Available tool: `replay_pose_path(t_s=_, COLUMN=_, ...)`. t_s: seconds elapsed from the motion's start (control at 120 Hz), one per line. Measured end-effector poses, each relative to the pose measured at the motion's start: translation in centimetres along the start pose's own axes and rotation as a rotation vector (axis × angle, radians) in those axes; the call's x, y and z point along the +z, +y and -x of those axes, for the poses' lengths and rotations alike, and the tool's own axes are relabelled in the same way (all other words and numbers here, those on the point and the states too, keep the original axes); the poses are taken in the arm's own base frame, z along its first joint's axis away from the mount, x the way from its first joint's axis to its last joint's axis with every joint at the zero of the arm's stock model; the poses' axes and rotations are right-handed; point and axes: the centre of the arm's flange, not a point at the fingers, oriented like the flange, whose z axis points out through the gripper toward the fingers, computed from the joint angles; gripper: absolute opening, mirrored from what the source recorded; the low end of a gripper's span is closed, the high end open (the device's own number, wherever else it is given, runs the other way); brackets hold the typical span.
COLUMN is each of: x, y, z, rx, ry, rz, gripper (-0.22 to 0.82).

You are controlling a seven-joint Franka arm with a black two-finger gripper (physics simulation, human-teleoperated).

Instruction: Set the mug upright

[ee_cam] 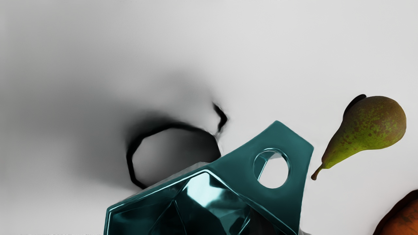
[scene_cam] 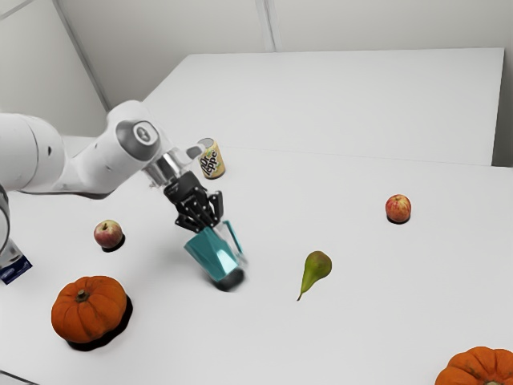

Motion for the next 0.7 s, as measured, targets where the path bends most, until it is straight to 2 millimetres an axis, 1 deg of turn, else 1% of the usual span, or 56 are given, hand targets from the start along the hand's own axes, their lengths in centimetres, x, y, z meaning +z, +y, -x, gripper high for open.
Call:
replay_pose_path(t_s=0.075, x=-1.0, y=1.2, z=0.5, rx=0.062, ry=0.036, rz=-0.102, gripper=-0.18)
replay_pose_path(t_s=0.175, x=-1.5, y=1.9, z=0.6, rx=0.124, ry=0.077, rz=-0.221, gripper=-0.18)
replay_pose_path(t_s=0.383, x=-1.5, y=3.5, z=0.3, rx=0.249, ry=0.157, rz=-0.446, gripper=-0.18)
replay_pose_path(t_s=0.525, x=-1.9, y=3.6, z=-0.2, rx=0.293, ry=0.211, rz=-0.533, gripper=-0.18)
replay_pose_path(t_s=0.7, x=-2.3, y=3.8, z=-0.7, rx=0.319, ry=0.26, rz=-0.582, gripper=-0.18)
